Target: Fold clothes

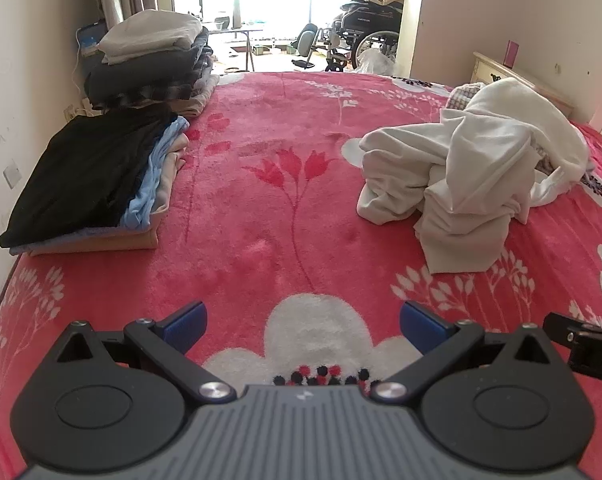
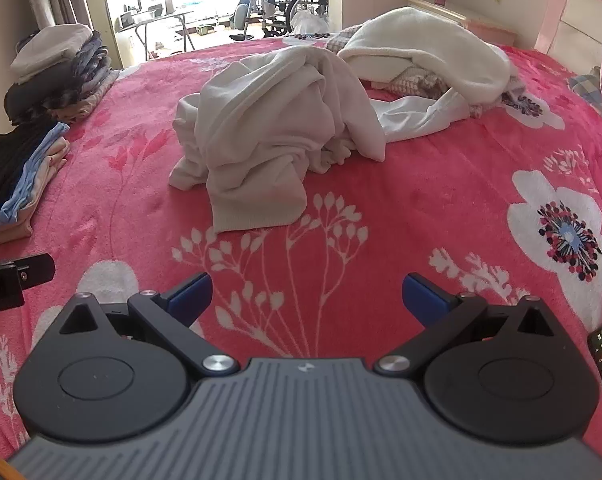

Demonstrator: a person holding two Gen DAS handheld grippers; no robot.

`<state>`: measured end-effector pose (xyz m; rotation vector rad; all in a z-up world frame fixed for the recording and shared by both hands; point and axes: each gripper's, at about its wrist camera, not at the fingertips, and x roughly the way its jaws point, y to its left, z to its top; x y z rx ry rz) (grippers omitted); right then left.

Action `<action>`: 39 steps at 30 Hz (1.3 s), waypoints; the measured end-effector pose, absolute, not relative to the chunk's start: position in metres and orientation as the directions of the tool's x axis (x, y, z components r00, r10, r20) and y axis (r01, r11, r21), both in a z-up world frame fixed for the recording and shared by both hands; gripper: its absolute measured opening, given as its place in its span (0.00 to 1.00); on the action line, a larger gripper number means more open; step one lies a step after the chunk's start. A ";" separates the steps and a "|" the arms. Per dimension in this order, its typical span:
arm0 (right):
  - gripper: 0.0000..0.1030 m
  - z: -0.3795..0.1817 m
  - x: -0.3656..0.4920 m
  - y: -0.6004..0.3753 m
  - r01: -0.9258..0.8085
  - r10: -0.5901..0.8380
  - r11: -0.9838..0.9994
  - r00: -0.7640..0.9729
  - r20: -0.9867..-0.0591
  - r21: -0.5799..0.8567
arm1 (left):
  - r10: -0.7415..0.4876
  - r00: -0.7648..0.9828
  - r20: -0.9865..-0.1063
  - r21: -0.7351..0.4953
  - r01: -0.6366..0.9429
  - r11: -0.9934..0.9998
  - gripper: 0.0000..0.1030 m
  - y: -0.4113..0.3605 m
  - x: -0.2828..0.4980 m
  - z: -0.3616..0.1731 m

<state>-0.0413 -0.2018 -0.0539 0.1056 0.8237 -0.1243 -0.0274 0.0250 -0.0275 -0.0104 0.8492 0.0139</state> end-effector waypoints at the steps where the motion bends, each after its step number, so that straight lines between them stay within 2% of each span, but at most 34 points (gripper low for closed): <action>1: 0.99 -0.054 -0.041 -0.202 0.151 -0.068 0.987 0.672 -0.737 0.046 | 0.010 0.661 -0.750 -0.002 -0.017 1.000 1.00 0.025 -0.028 -0.028; 17: 0.99 -0.057 -0.041 -0.202 0.152 -0.060 0.987 0.678 -0.732 0.060 | 0.004 0.661 -0.750 -0.008 -0.015 1.000 1.00 0.027 -0.026 -0.032; 27: 0.99 -0.061 -0.048 -0.217 0.120 -0.032 0.988 0.768 -0.640 0.095 | -0.074 0.721 -0.689 -0.079 0.026 0.997 1.00 0.025 -0.021 -0.030; 31: 0.99 -0.068 -0.051 -0.225 0.075 -0.017 0.994 0.805 -0.593 0.073 | -0.141 0.754 -0.641 -0.126 0.077 0.989 1.00 0.022 -0.009 -0.027; 35: 0.99 -0.081 -0.048 -0.236 0.061 -0.015 0.997 0.809 -0.588 0.057 | -0.222 0.774 -0.593 -0.147 0.168 0.975 1.00 0.010 0.007 -0.021; 39: 0.99 -0.093 -0.046 -0.252 0.073 -0.020 0.995 0.822 -0.569 0.069 | -0.269 0.773 -0.574 -0.072 0.280 0.957 1.00 -0.020 0.032 -0.018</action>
